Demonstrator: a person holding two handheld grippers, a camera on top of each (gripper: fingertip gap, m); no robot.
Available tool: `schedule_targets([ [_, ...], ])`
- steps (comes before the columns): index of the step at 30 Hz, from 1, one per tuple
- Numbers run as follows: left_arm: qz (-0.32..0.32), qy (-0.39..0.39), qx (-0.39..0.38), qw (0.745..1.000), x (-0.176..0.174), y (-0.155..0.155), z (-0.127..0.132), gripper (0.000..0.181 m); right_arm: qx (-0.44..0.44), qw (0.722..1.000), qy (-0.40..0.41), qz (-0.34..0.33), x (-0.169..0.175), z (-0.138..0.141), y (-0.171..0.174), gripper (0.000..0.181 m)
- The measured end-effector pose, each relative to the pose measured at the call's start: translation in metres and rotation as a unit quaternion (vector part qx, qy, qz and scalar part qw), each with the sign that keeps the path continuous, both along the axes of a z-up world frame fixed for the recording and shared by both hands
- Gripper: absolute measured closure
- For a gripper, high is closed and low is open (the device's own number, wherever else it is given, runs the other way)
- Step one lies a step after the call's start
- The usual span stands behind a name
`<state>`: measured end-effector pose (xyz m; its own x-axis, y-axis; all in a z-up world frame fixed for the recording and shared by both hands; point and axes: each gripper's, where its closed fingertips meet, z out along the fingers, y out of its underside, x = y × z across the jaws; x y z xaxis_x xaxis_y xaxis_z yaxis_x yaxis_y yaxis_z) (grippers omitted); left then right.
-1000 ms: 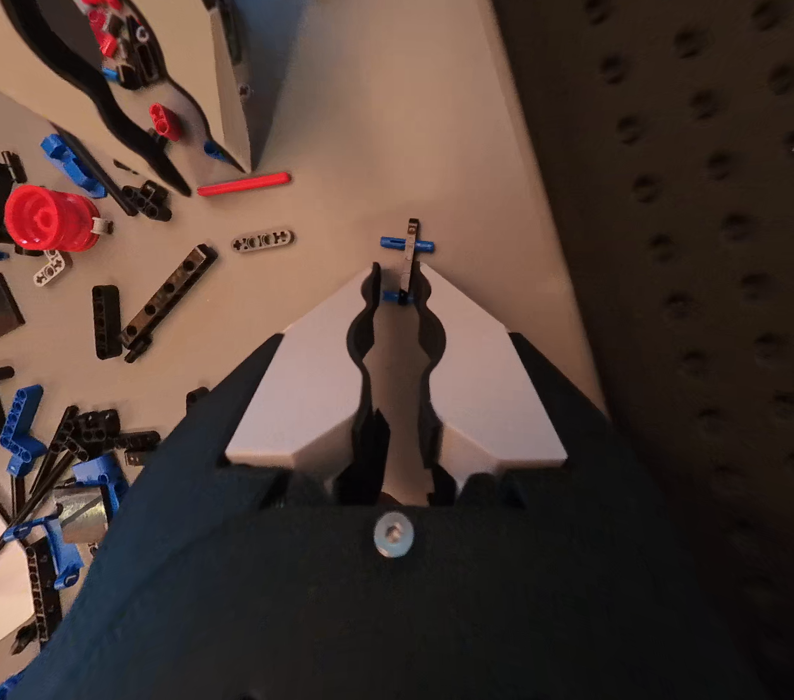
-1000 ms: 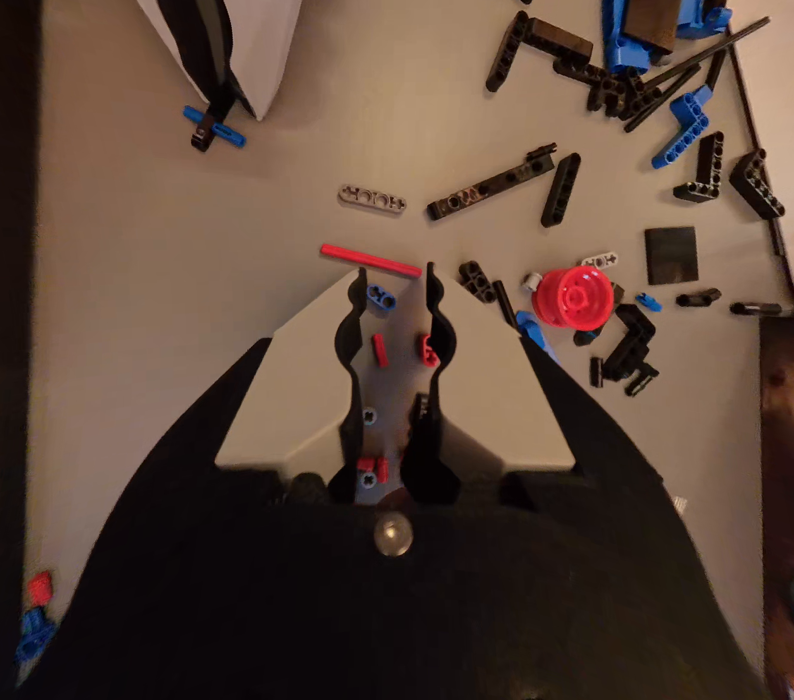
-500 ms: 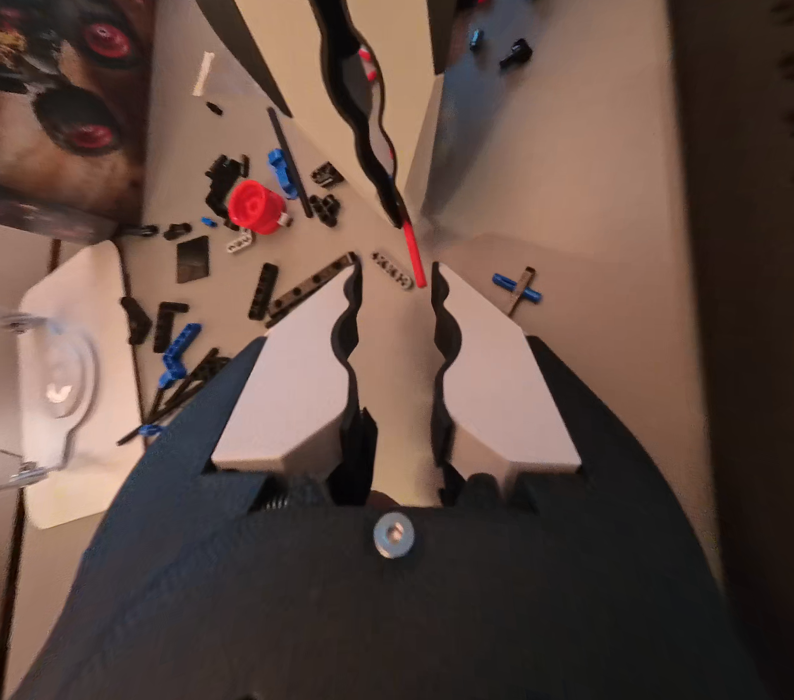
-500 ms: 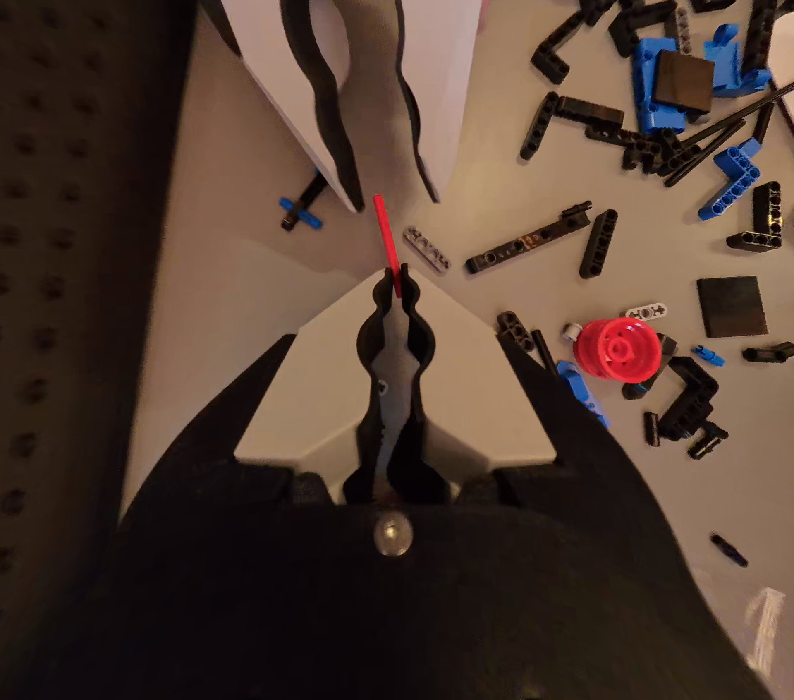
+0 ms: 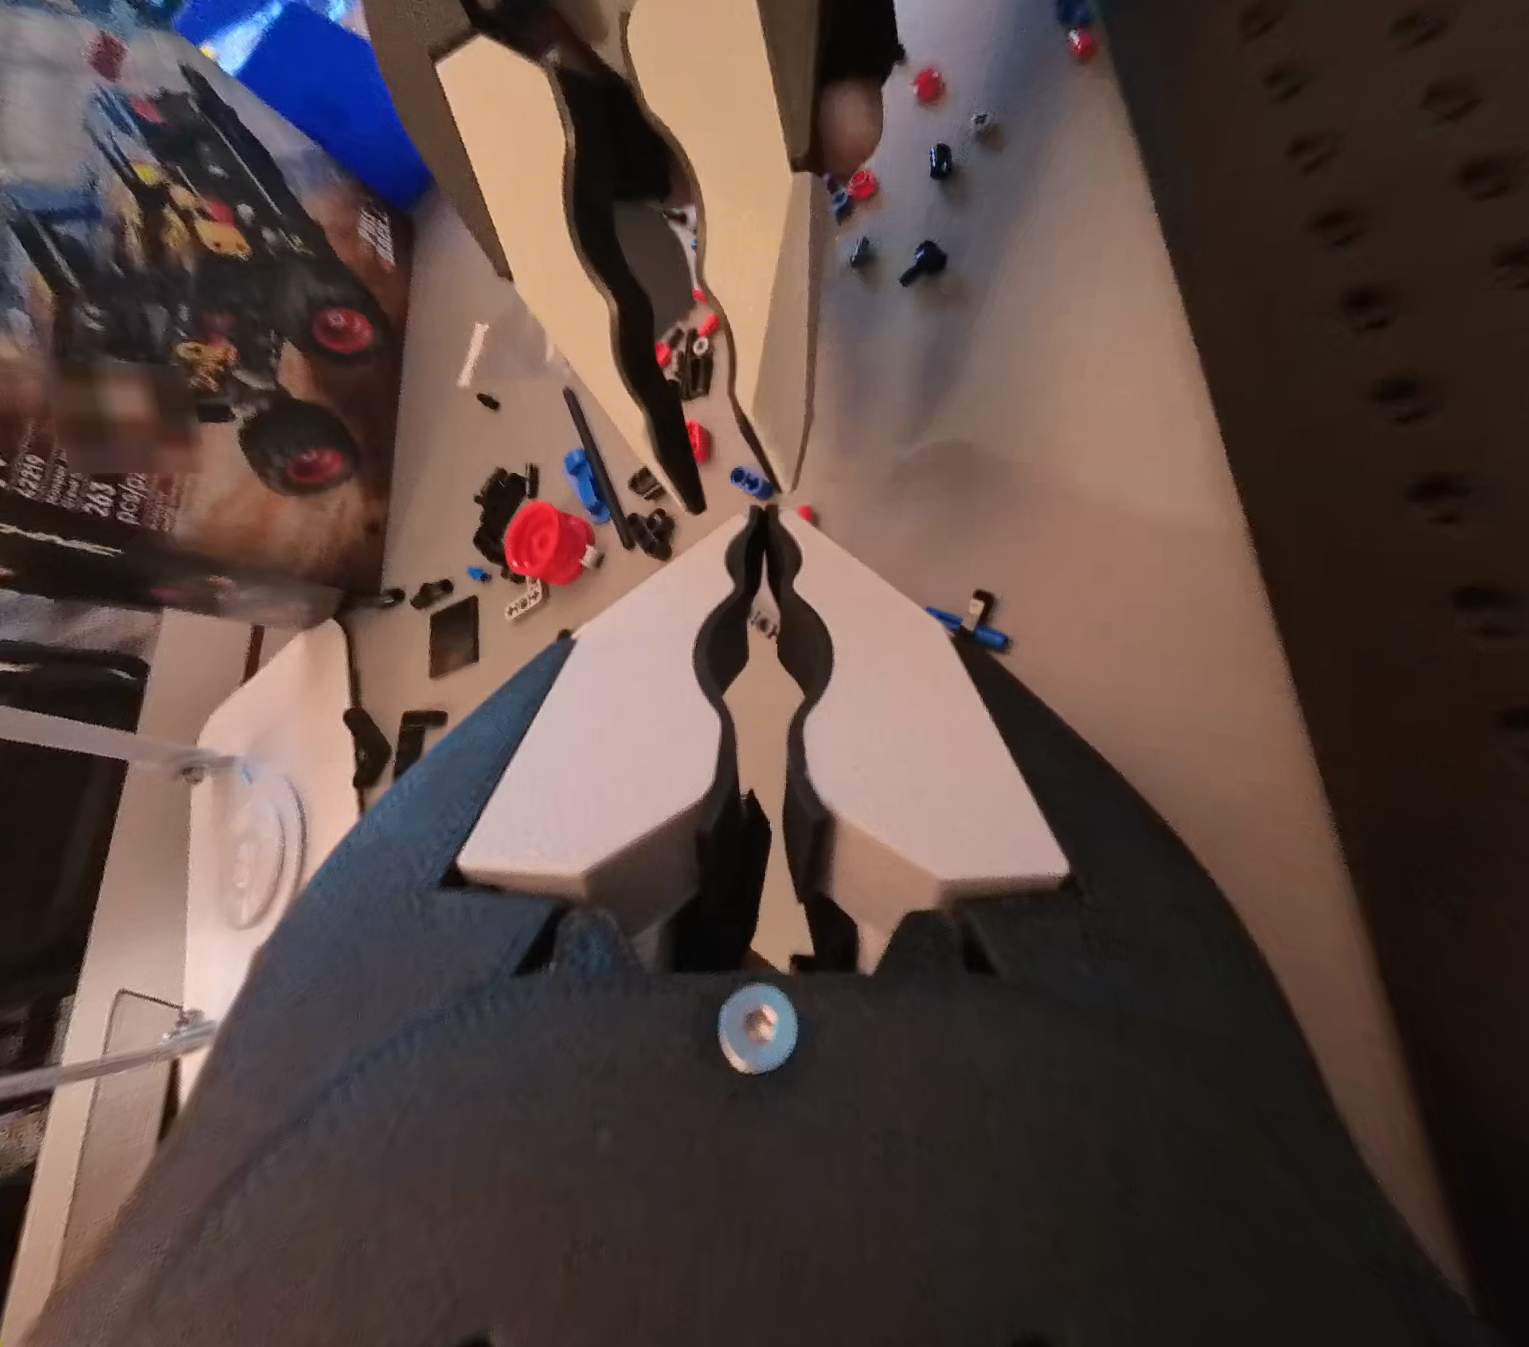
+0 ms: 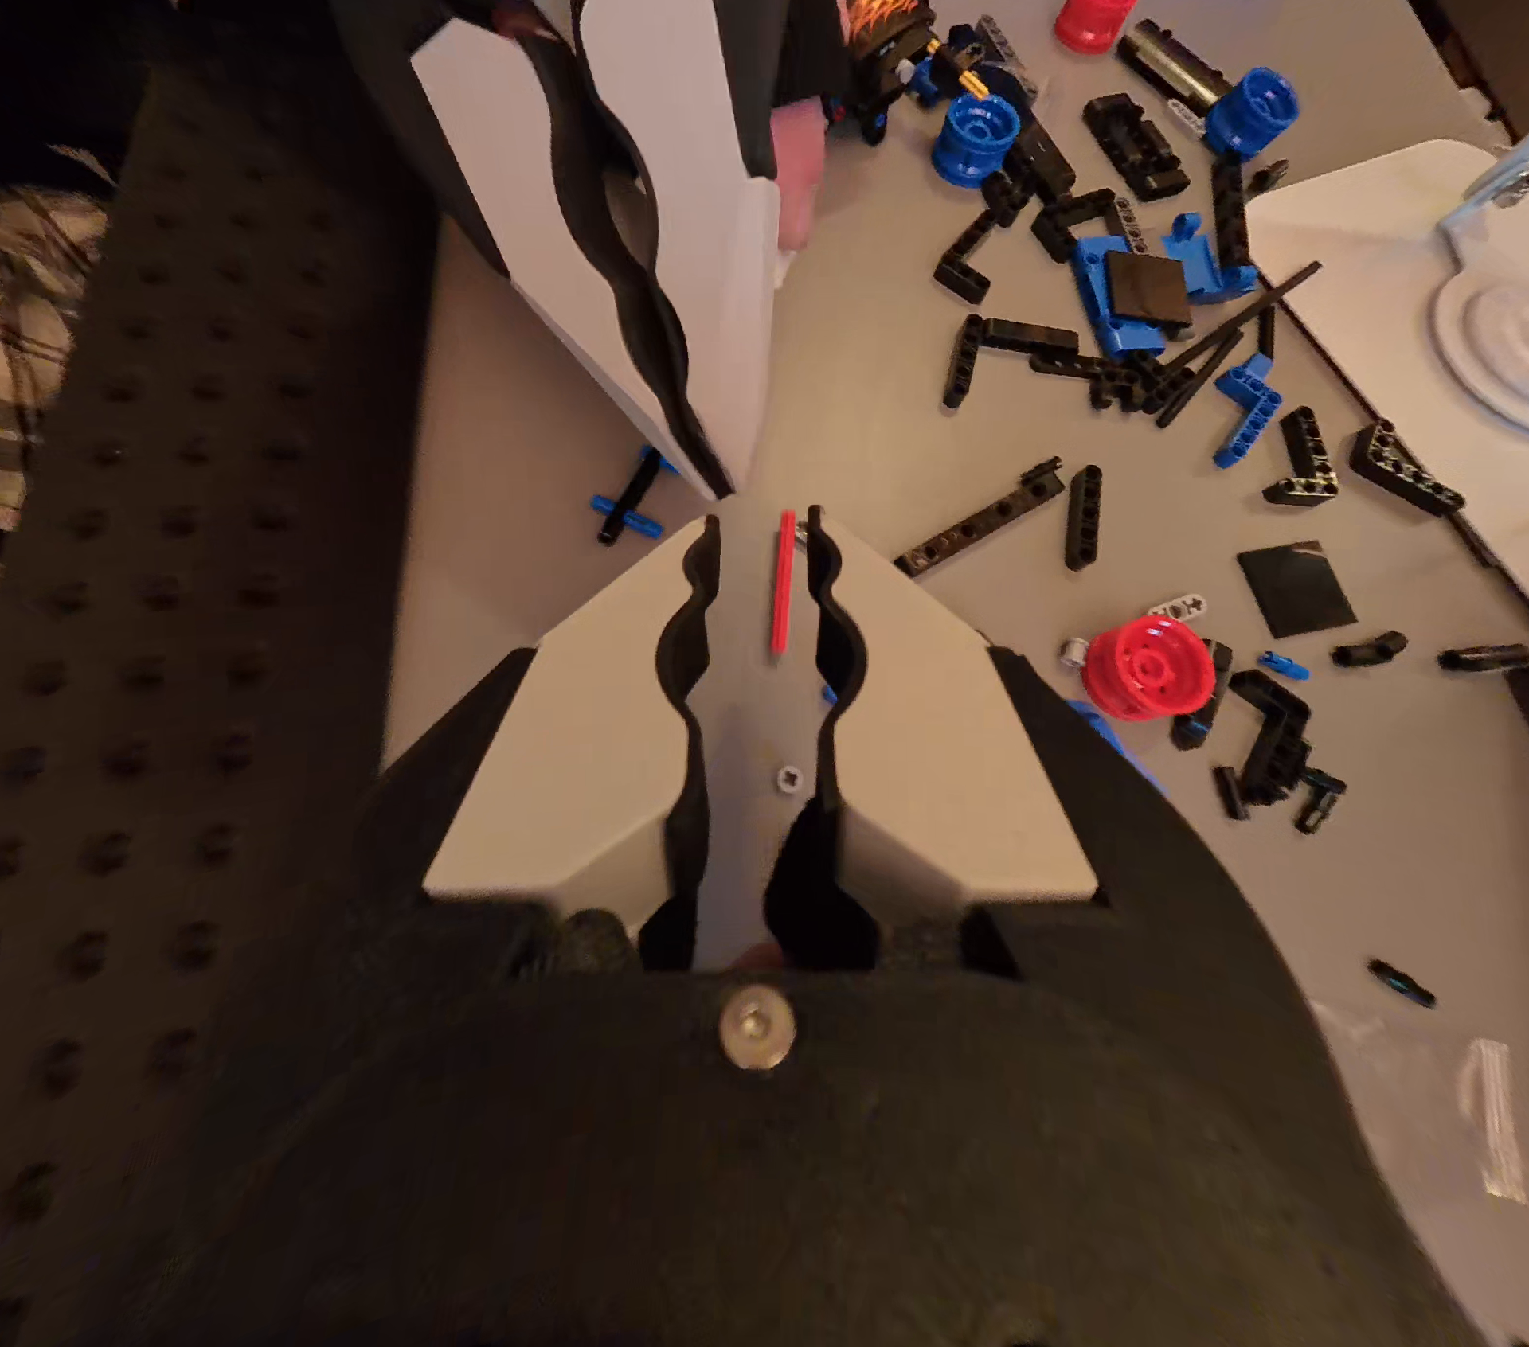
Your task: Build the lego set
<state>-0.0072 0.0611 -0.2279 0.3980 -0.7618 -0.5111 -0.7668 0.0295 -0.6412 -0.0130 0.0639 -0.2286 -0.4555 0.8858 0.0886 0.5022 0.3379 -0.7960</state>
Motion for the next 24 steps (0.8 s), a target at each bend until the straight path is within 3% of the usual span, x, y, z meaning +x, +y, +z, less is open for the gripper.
schedule_targets([
  [4,0.003,0.033,-0.003,0.999,-0.003,0.000,-0.008,0.181,0.007,1.000,-0.007,-0.014,0.010,-0.002,0.002,0.162],
  [7,0.015,0.043,-0.075,0.996,-0.006,-0.003,-0.031,0.180,0.011,0.999,-0.026,-0.024,0.021,-0.010,0.004,0.165],
  [11,0.015,0.046,-0.142,0.989,0.004,-0.006,-0.047,0.153,0.027,0.998,-0.054,-0.035,0.030,-0.031,0.004,0.165],
  [14,0.013,0.041,-0.190,0.981,0.012,-0.011,-0.055,0.156,0.023,0.997,-0.060,-0.035,0.033,-0.038,-0.001,0.165],
  [18,0.026,0.042,-0.214,0.976,0.016,-0.009,-0.061,0.179,0.023,0.997,-0.068,-0.030,0.031,-0.043,-0.007,0.165],
  [24,0.037,0.053,-0.157,0.985,0.013,-0.002,-0.056,0.180,-0.017,0.997,-0.046,-0.053,0.029,-0.035,-0.003,0.163],
])
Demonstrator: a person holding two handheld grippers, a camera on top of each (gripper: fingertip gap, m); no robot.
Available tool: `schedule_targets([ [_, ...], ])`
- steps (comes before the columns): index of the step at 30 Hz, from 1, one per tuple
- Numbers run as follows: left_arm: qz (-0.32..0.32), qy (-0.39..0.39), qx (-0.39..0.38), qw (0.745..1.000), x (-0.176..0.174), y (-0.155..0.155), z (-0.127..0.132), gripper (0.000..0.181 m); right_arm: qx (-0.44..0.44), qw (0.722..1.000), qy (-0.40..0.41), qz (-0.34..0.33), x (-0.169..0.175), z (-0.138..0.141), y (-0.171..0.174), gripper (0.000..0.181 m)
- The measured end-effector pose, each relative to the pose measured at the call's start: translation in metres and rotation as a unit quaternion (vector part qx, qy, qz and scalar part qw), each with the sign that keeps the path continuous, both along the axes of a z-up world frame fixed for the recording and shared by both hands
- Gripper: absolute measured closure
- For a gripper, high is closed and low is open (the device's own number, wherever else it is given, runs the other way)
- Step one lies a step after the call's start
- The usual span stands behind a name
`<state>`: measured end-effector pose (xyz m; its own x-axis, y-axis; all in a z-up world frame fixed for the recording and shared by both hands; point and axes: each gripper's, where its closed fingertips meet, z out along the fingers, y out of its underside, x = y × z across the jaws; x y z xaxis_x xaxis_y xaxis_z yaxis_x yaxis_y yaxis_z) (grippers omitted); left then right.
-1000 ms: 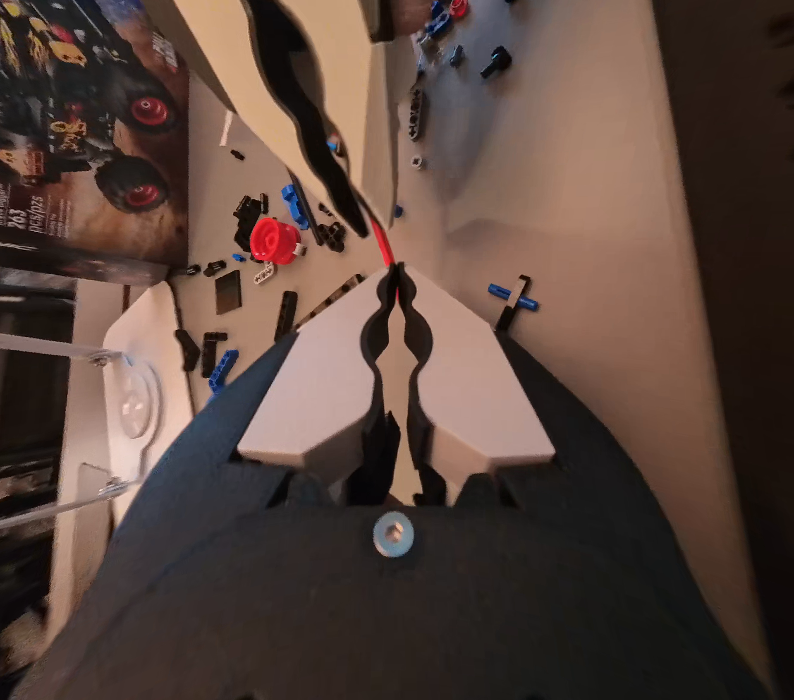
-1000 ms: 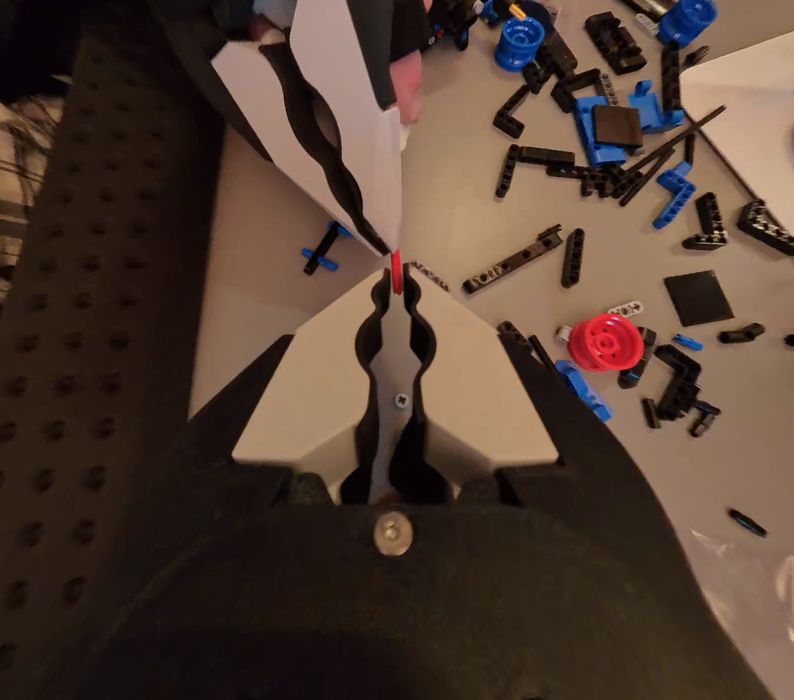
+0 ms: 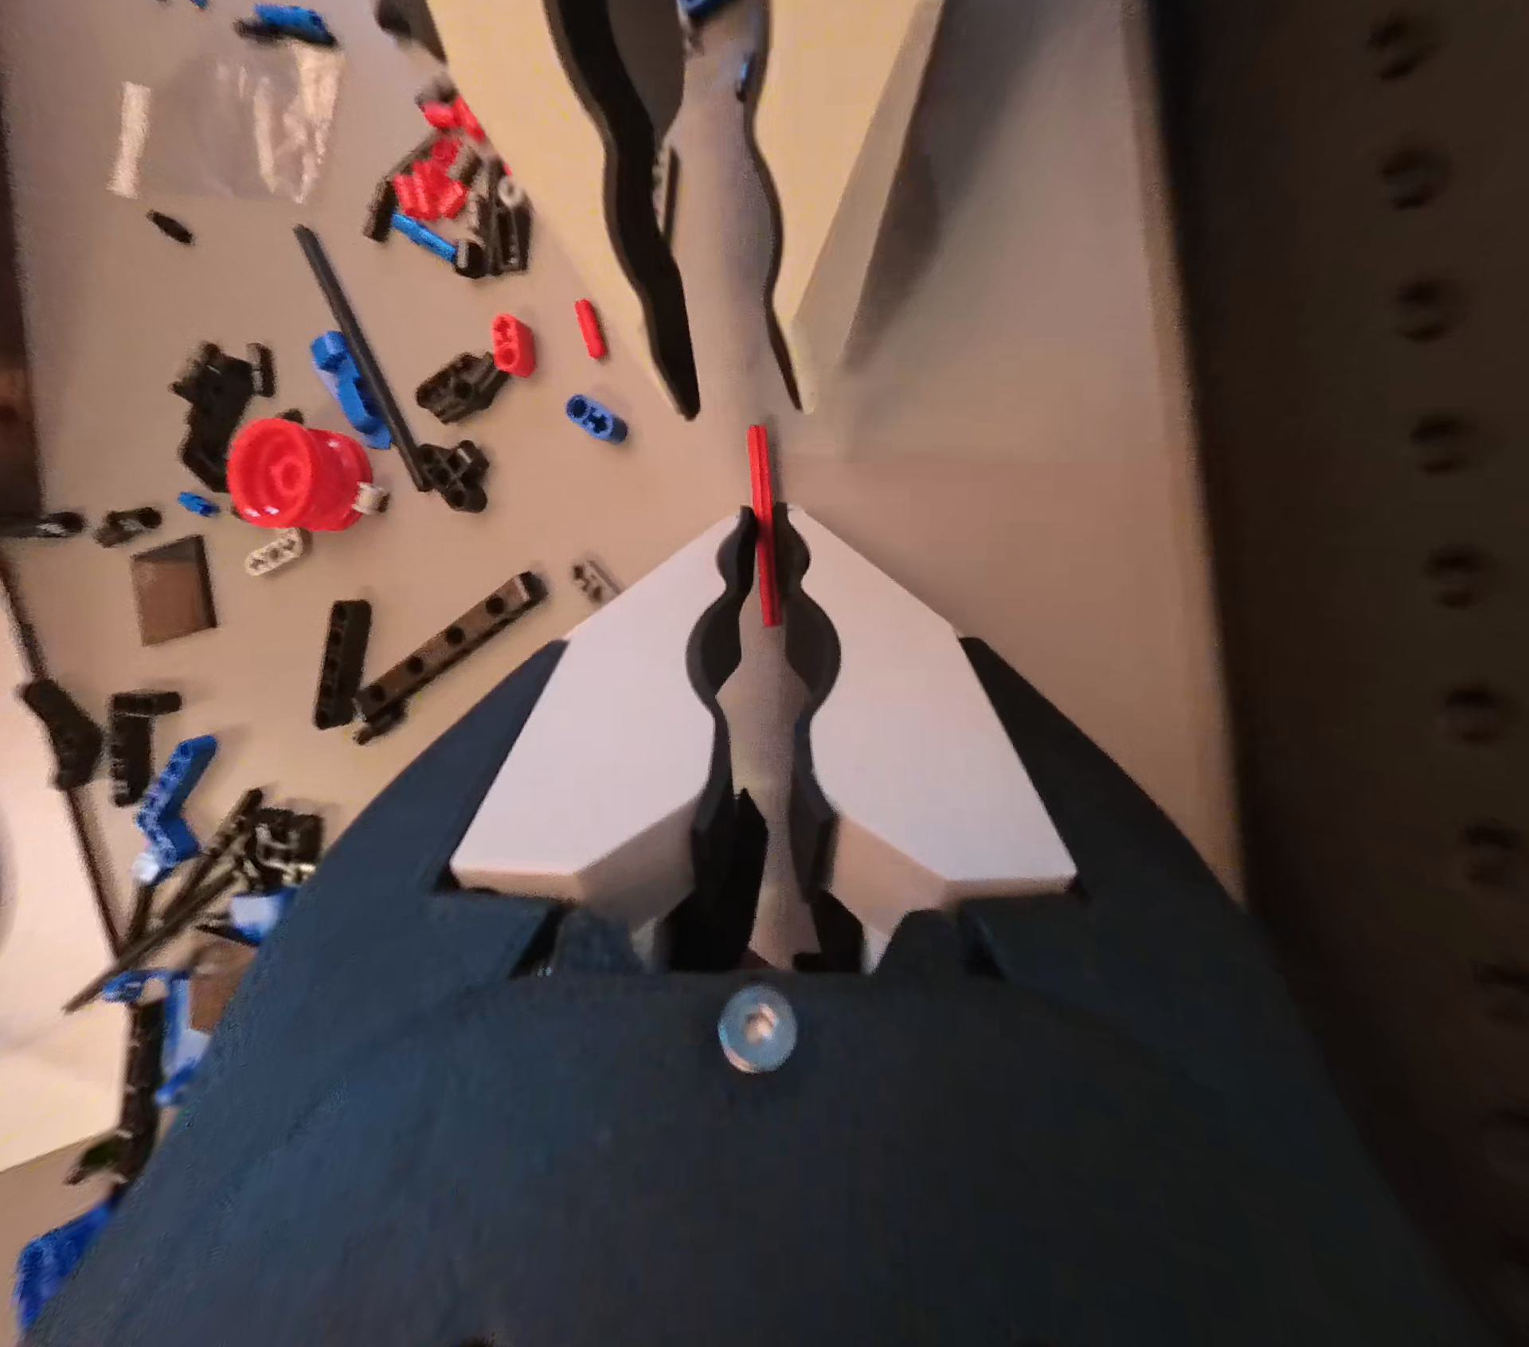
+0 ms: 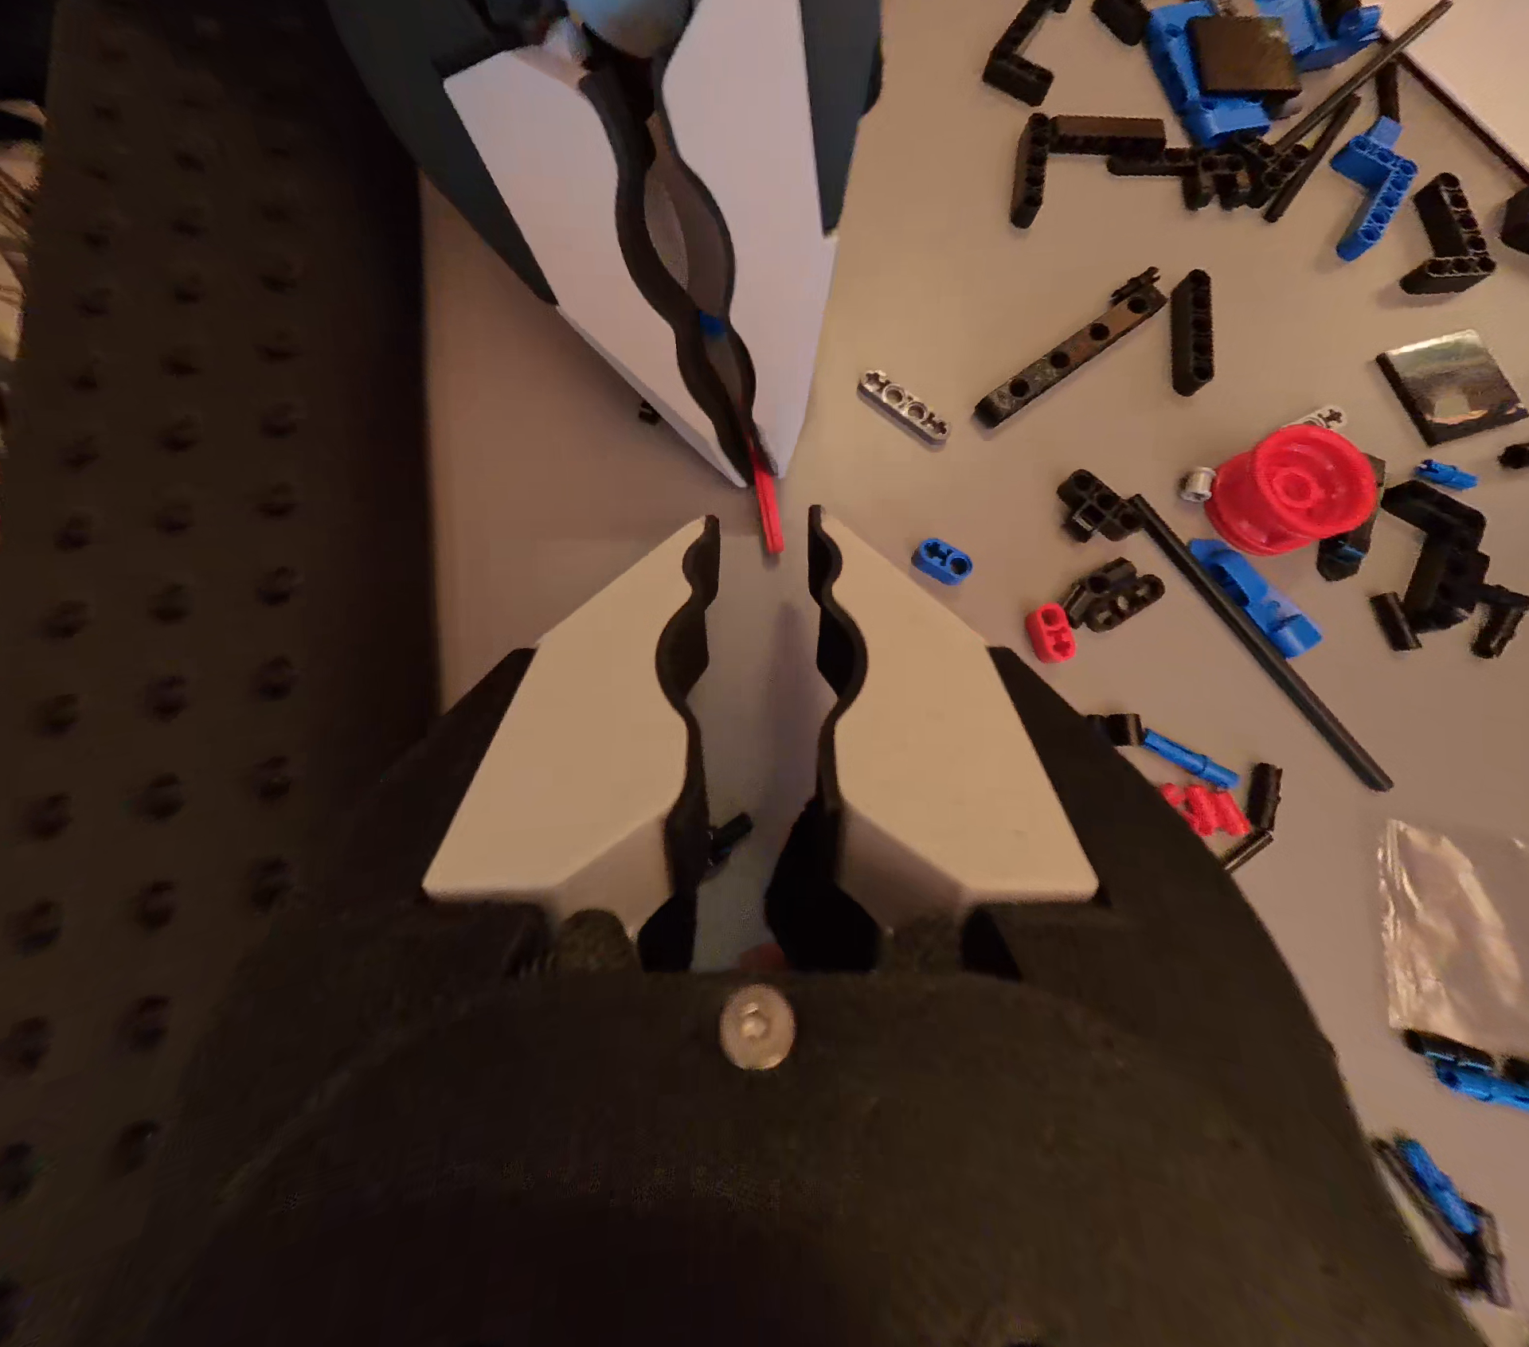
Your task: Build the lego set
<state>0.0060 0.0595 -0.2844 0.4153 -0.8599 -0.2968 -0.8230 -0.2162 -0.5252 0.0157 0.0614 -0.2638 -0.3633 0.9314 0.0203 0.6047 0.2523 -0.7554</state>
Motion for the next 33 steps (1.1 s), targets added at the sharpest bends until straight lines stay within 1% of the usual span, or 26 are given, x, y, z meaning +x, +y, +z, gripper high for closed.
schedule_targets([
  [1,-0.010,-0.008,0.023,1.000,0.003,0.001,0.006,0.180,-0.012,1.000,0.006,-0.006,0.000,0.003,0.001,0.162],
  [3,0.000,-0.011,0.078,0.997,0.002,0.008,0.022,0.180,-0.039,0.999,0.019,-0.017,-0.001,0.007,0.001,0.159],
  [5,-0.016,-0.010,0.130,0.991,0.006,0.010,0.037,0.181,-0.082,0.996,0.035,-0.025,-0.002,0.015,-0.001,0.158],
  [6,-0.022,-0.014,0.149,0.988,0.010,0.011,0.043,0.181,-0.109,0.993,0.045,-0.030,-0.003,0.021,-0.002,0.159],
  [8,-0.037,0.006,0.189,0.981,0.013,0.012,0.049,0.180,-0.149,0.986,0.067,-0.039,-0.005,0.031,0.000,0.170],
  [11,-0.041,0.017,0.238,0.970,0.015,0.014,0.061,0.180,-0.181,0.978,0.090,-0.047,-0.004,0.042,0.002,0.174],
  [14,-0.046,0.002,0.261,0.964,0.017,0.013,0.070,0.181,-0.183,0.976,0.112,-0.047,-0.002,0.050,0.002,0.180],
  [16,-0.047,-0.016,0.270,0.962,0.019,0.012,0.076,0.181,-0.193,0.972,0.126,-0.042,0.000,0.056,0.001,0.180],
  [18,-0.042,-0.034,0.269,0.962,0.020,0.012,0.080,0.180,-0.184,0.973,0.135,-0.043,0.000,0.059,0.002,0.180],
  [20,-0.033,-0.032,0.276,0.960,0.015,0.014,0.082,0.173,-0.172,0.974,0.140,-0.049,0.000,0.061,0.003,0.180],
  [21,-0.033,-0.026,0.279,0.959,0.013,0.013,0.083,0.174,-0.173,0.973,0.142,-0.050,0.001,0.063,0.003,0.180],
  [22,-0.036,-0.025,0.278,0.959,0.012,0.012,0.083,0.179,-0.177,0.972,0.146,-0.051,0.001,0.065,0.003,0.180],
  [26,-0.030,-0.017,0.304,0.952,0.012,0.012,0.089,0.180,-0.176,0.968,0.170,-0.064,-0.001,0.072,0.004,0.180],
  [27,-0.030,-0.028,0.313,0.949,0.013,0.011,0.093,0.180,-0.183,0.965,0.176,-0.070,-0.002,0.075,0.005,0.176],
  [28,-0.026,-0.041,0.316,0.948,0.013,0.011,0.096,0.180,-0.191,0.962,0.180,-0.075,-0.002,0.077,0.006,0.166],
  [29,-0.024,-0.050,0.321,0.945,0.013,0.011,0.100,0.180,-0.198,0.959,0.185,-0.077,-0.002,0.079,0.006,0.163],
  [30,-0.026,-0.054,0.327,0.943,0.013,0.010,0.103,0.180,-0.205,0.956,0.193,-0.078,-0.003,0.081,0.006,0.164],
  [33,-0.032,-0.048,0.336,0.940,0.015,0.009,0.104,0.180,-0.218,0.952,0.205,-0.069,-0.003,0.086,-0.001,0.180],
])
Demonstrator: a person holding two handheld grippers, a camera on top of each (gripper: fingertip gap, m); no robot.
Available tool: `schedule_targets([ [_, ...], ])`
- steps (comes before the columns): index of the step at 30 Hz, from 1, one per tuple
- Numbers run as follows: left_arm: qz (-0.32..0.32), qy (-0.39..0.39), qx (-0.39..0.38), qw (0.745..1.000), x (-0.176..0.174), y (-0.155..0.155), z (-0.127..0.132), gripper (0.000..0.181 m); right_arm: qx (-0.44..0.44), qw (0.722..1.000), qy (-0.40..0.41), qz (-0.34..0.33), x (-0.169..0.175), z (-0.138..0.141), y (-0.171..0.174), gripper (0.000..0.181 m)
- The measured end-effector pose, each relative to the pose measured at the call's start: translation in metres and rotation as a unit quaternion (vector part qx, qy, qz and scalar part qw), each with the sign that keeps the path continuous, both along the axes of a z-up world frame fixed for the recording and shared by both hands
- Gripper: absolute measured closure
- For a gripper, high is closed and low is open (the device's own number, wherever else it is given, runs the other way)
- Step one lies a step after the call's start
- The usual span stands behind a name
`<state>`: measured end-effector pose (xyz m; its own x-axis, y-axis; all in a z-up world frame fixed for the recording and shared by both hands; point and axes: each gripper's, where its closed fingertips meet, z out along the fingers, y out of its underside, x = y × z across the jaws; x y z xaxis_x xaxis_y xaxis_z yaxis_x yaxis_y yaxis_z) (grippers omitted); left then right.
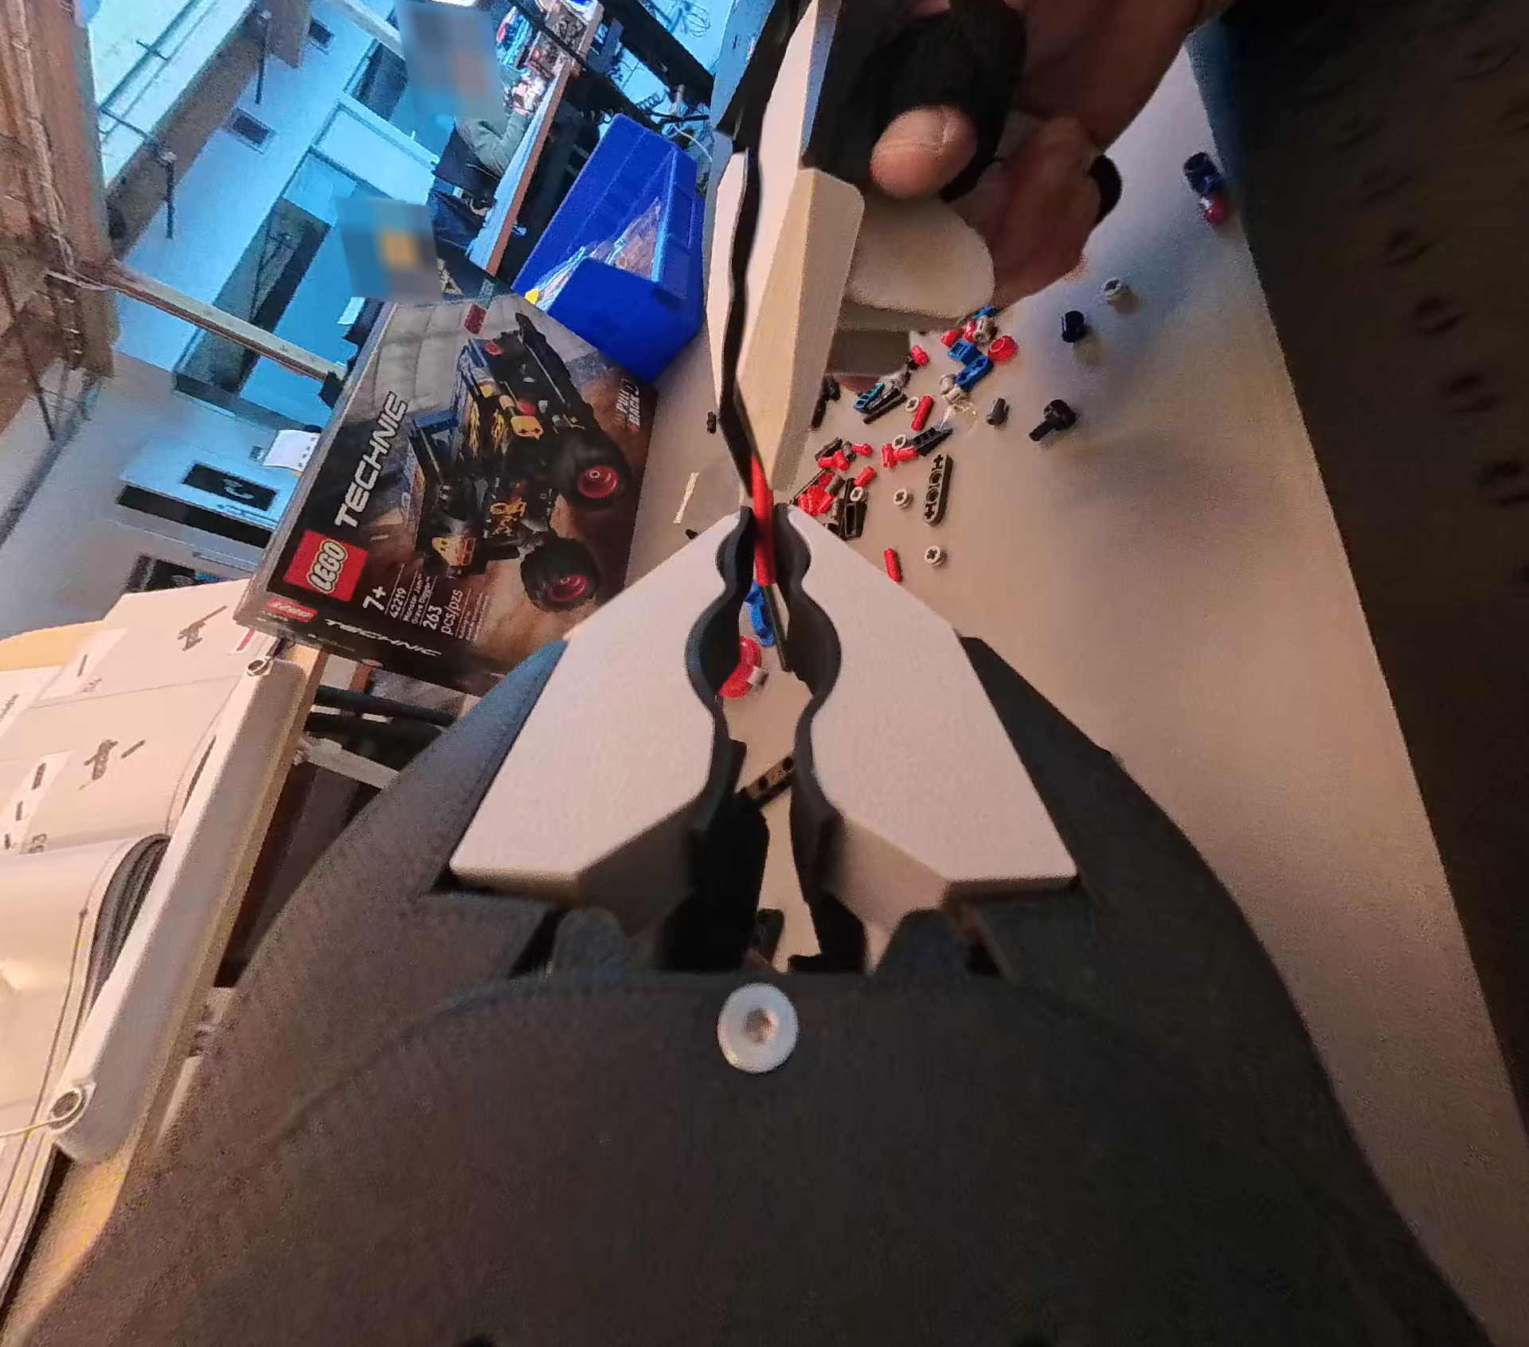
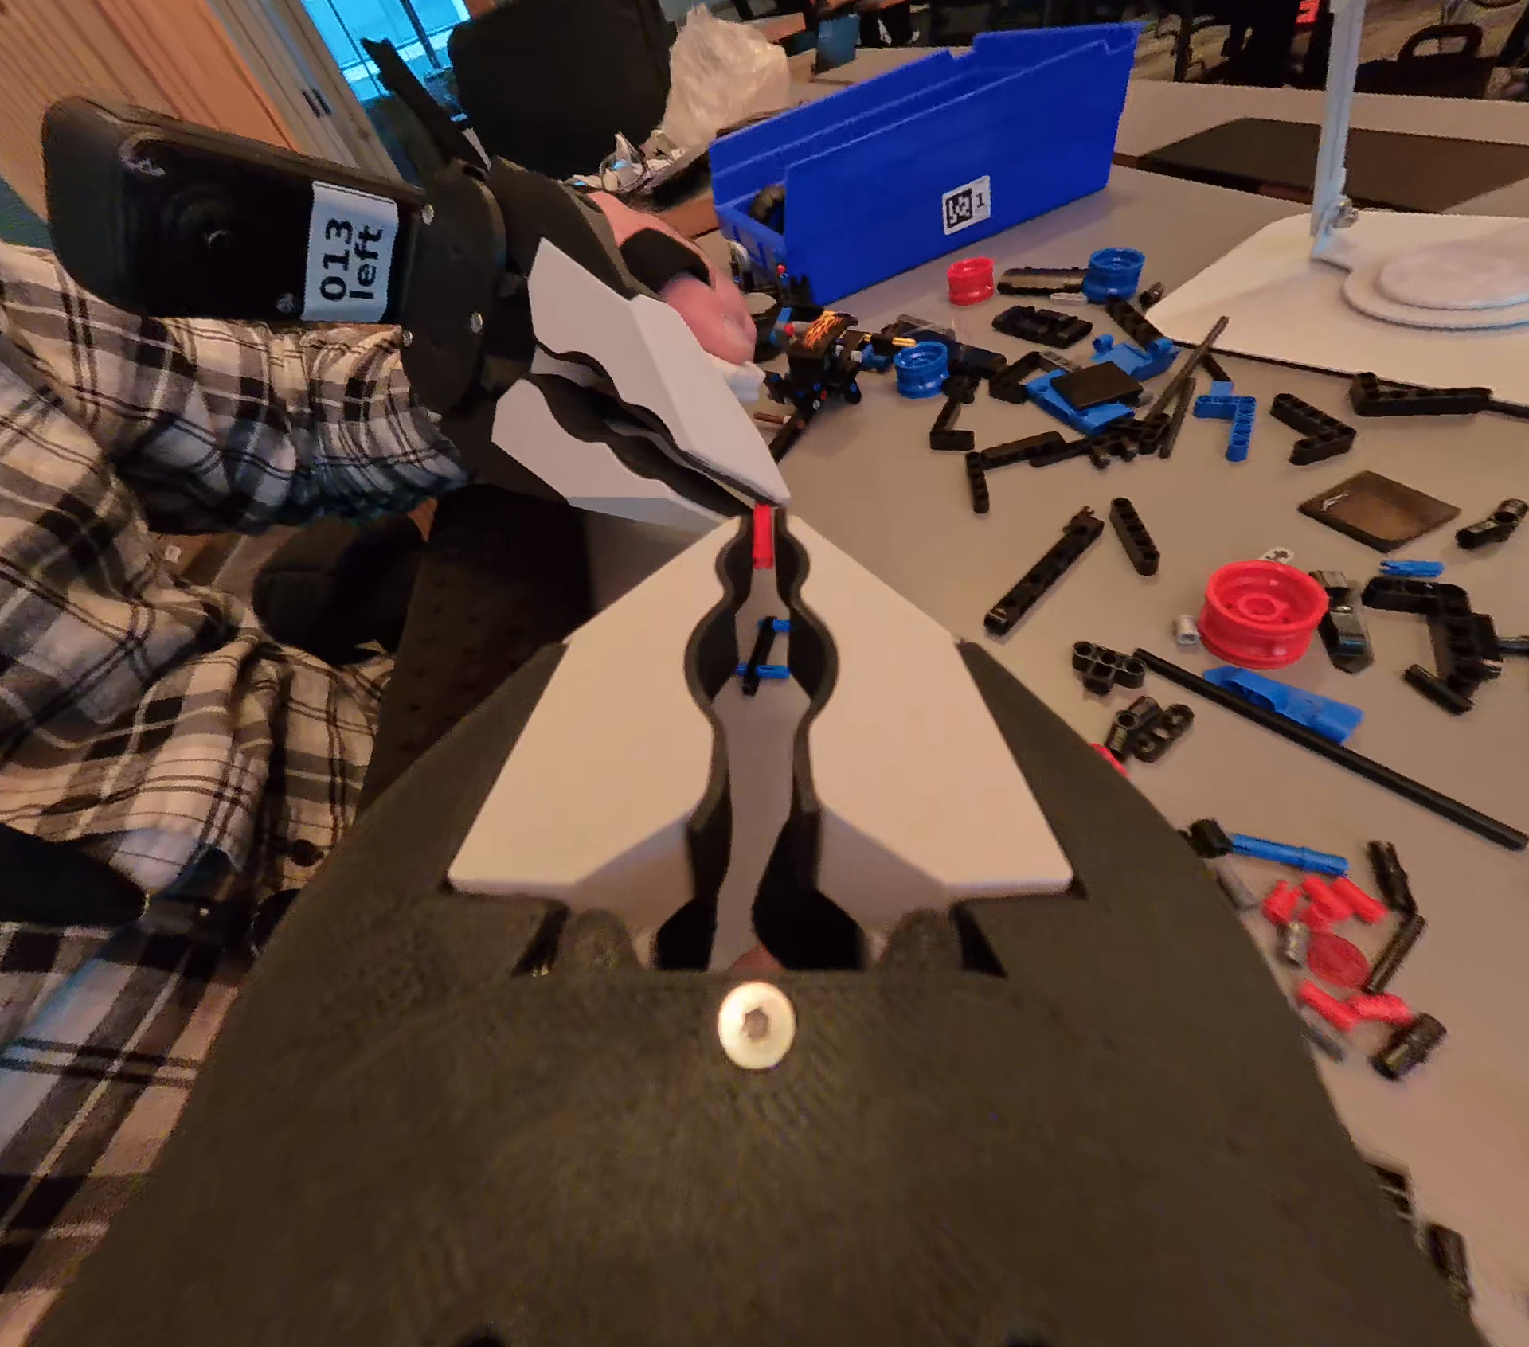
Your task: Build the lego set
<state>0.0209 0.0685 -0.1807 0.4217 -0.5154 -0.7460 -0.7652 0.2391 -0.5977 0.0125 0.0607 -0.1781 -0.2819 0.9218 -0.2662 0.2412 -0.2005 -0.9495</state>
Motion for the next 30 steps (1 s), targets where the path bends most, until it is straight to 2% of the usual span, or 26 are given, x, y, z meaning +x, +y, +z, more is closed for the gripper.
schedule_targets([
  [5,-0.005,0.003,0.005,1.000,0.001,-0.002,0.001,0.180,-0.001,1.000,0.003,0.001,0.000,0.001,-0.003,0.177],
  [10,-0.002,0.004,-0.010,1.000,0.000,-0.002,-0.003,0.180,0.034,0.999,-0.010,-0.010,0.000,-0.004,-0.002,0.181],
  [11,-0.001,0.006,-0.026,1.000,-0.002,-0.002,-0.006,0.177,0.037,0.999,-0.010,-0.014,0.000,-0.004,-0.001,0.181],
  [13,-0.002,0.019,-0.076,0.997,-0.009,-0.006,-0.017,0.159,0.035,0.999,-0.007,-0.020,0.003,-0.002,0.003,0.181],
  [15,-0.023,0.036,-0.169,0.985,-0.017,-0.021,-0.039,0.153,0.051,0.998,-0.018,-0.030,0.006,-0.008,0.007,0.181],
  [18,-0.031,0.057,-0.263,0.962,-0.030,-0.035,-0.065,0.147,0.066,0.997,-0.028,-0.033,0.009,-0.015,0.005,0.180],
  [21,-0.036,0.099,-0.314,0.944,-0.035,-0.044,-0.088,0.145,0.082,0.995,-0.039,-0.034,0.009,-0.022,0.004,0.180],
  [23,-0.023,0.125,-0.333,0.934,-0.040,-0.044,-0.101,0.147,0.089,0.995,-0.041,-0.034,0.008,-0.023,0.002,0.180],
  [27,-0.007,0.109,-0.353,0.929,-0.037,-0.041,-0.108,0.180,0.111,0.992,-0.047,-0.035,0.008,-0.027,0.000,0.180],
  [30,0.034,0.081,-0.341,0.936,-0.038,-0.029,-0.107,0.181,0.148,0.986,-0.056,-0.044,0.008,-0.031,-0.002,0.180],
])
